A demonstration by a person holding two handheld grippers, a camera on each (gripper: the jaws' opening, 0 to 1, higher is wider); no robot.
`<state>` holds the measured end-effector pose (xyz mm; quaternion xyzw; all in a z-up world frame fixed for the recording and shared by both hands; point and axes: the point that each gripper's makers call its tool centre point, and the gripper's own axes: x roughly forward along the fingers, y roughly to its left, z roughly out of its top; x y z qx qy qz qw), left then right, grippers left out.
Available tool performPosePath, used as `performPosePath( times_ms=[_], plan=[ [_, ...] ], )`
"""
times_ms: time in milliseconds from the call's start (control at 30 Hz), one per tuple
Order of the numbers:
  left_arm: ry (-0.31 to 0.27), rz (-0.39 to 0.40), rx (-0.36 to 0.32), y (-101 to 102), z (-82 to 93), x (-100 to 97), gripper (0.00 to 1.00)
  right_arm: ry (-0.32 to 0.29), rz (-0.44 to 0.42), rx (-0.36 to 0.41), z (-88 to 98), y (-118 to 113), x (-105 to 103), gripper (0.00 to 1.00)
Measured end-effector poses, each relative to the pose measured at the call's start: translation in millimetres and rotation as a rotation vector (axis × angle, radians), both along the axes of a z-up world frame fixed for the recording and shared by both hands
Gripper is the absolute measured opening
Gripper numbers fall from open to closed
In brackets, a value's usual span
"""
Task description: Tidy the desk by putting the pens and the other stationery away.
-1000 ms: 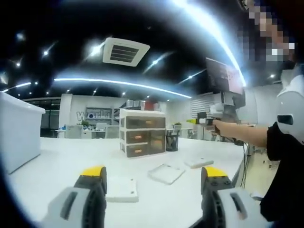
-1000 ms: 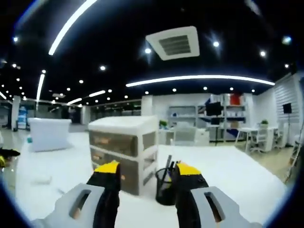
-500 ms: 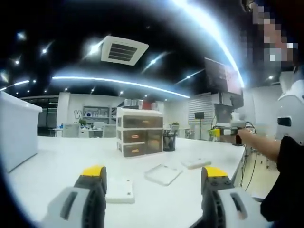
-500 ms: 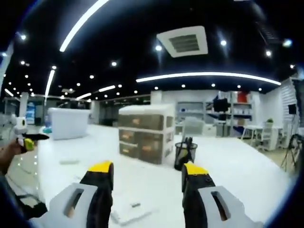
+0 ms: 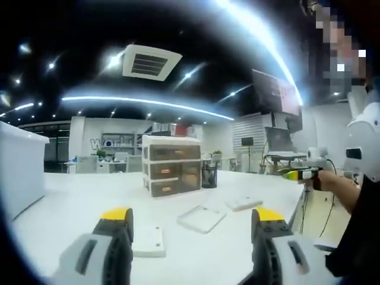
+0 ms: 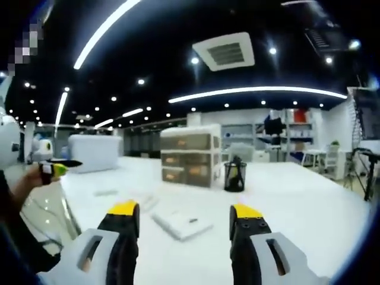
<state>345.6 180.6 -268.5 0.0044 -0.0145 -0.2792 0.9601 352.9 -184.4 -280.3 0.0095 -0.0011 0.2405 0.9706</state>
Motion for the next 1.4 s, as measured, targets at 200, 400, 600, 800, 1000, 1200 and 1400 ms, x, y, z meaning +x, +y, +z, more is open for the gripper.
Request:
performPosePath(
  times_ms=[200,400,600,800,1000,1200,1400],
  plan=[
    [-0.008,-0.015,0.027,-6.1,2.5,0.6,0.80,-0.002,0.014,-0.004,-3.5,6.3,-8.4,0.58],
    [-0.081,-0.025,0.193,-16.2,13.3,9.0,0.80,0.021,0.026,-0.016,-16.5,12.4,-10.9,0.58],
    [-0.169,-0.083,0.347,-38.7,28.4,26.1,0.80,0.024,0.036,-0.007,-18.2,14.5,-13.4,0.58],
    [-0.273,-0.073,0.575,-56.7,40.1,51.3,0.78,0.016,0.029,0.002,-15.2,10.6,-16.4,0.58],
    [-0.362,-0.129,0.730,-89.7,43.3,78.7,0.77,0.015,0.024,-0.001,-15.5,8.4,-19.9,0.57],
    [-0.474,-0.141,0.870,-117.0,55.9,106.0,0.76,0.000,0.016,0.003,-9.1,4.1,-24.1,0.57],
    [-0.607,-0.098,1.033,-132.3,68.3,139.5,0.75,-0.006,0.001,0.008,-7.4,-2.3,-27.5,0.57]
  ],
)
